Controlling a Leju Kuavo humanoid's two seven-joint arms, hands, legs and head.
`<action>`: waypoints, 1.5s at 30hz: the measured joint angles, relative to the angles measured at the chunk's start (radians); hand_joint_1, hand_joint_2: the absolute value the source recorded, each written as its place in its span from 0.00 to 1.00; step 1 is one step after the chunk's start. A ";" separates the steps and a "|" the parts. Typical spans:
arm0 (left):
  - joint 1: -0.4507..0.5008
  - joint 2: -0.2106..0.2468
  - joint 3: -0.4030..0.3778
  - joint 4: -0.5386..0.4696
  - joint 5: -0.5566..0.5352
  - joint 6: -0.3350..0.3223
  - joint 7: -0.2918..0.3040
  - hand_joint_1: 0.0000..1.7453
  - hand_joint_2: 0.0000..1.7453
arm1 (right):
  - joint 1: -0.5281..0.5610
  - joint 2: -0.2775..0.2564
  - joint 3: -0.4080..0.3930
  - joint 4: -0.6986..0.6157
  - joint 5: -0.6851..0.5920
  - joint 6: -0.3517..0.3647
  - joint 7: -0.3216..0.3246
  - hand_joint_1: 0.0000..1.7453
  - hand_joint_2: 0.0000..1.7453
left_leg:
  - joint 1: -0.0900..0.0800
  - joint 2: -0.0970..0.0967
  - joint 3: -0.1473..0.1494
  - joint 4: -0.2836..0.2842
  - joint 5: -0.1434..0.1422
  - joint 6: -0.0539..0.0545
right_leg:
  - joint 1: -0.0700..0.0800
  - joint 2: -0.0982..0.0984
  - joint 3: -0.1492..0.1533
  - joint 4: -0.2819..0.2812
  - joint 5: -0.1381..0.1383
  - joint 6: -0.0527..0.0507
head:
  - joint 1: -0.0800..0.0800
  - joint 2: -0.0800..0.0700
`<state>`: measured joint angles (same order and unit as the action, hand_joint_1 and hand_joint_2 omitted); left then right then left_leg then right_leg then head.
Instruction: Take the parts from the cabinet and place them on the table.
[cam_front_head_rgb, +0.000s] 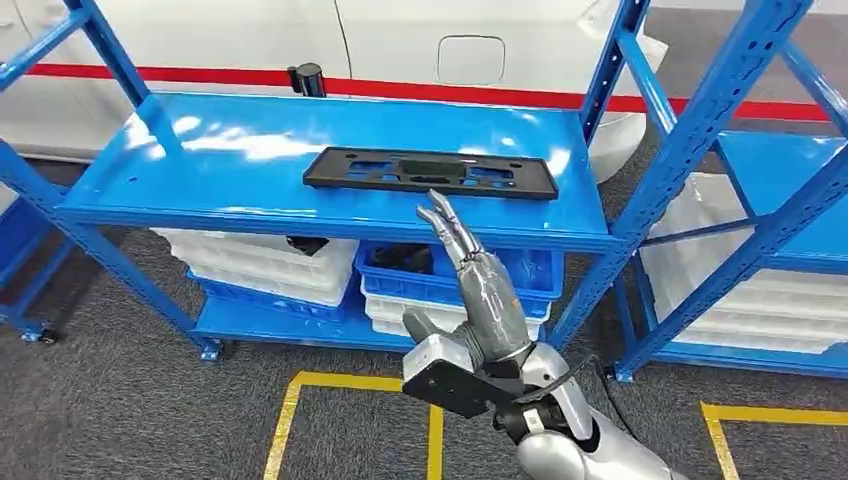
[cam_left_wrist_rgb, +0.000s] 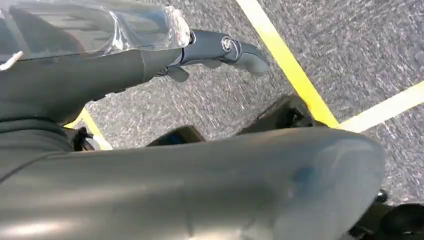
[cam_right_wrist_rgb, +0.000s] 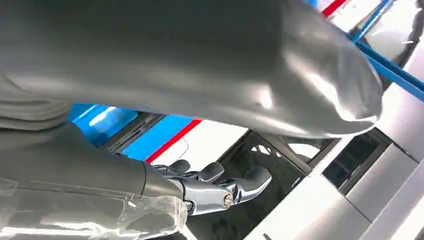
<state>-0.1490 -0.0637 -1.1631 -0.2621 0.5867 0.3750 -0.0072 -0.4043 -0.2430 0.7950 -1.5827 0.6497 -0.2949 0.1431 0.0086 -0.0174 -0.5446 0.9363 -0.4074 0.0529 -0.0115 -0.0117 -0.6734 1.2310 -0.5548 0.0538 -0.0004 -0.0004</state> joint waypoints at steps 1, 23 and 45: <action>-0.001 -0.001 0.000 0.000 -0.001 0.000 0.000 0.00 0.00 | 0.000 -0.006 0.000 -0.003 0.036 -0.006 0.010 0.00 0.00 | 0.000 -0.005 0.002 0.000 0.000 -0.001 | -0.001 0.000 0.043 -0.092 0.051 -0.002 | 0.000 0.000; -0.004 -0.011 -0.004 0.000 -0.009 -0.002 0.012 0.00 0.00 | -0.047 -0.073 0.029 -0.039 0.639 0.050 0.111 0.00 0.00 | -0.011 0.015 -0.006 0.005 -0.004 -0.010 | 0.007 -0.001 0.129 -0.278 0.109 -0.017 | -0.005 0.000; -0.005 -0.040 -0.003 0.000 0.002 -0.009 -0.011 0.00 0.00 | -0.071 -0.109 0.058 -0.042 0.598 0.098 0.082 0.00 0.00 | -0.003 0.003 -0.162 0.355 -0.164 -0.045 | 0.004 0.003 0.114 -0.280 0.128 -0.049 | -0.006 0.000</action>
<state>-0.1544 -0.1034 -1.1666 -0.2617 0.5886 0.3662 -0.0179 -0.4754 -0.3517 0.8530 -1.6247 1.2482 -0.1972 0.2254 0.0058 -0.0144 -0.7063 1.2913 -0.5714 0.0080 -0.0072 -0.0088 -0.5597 0.9513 -0.4266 0.0046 -0.0069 -0.0004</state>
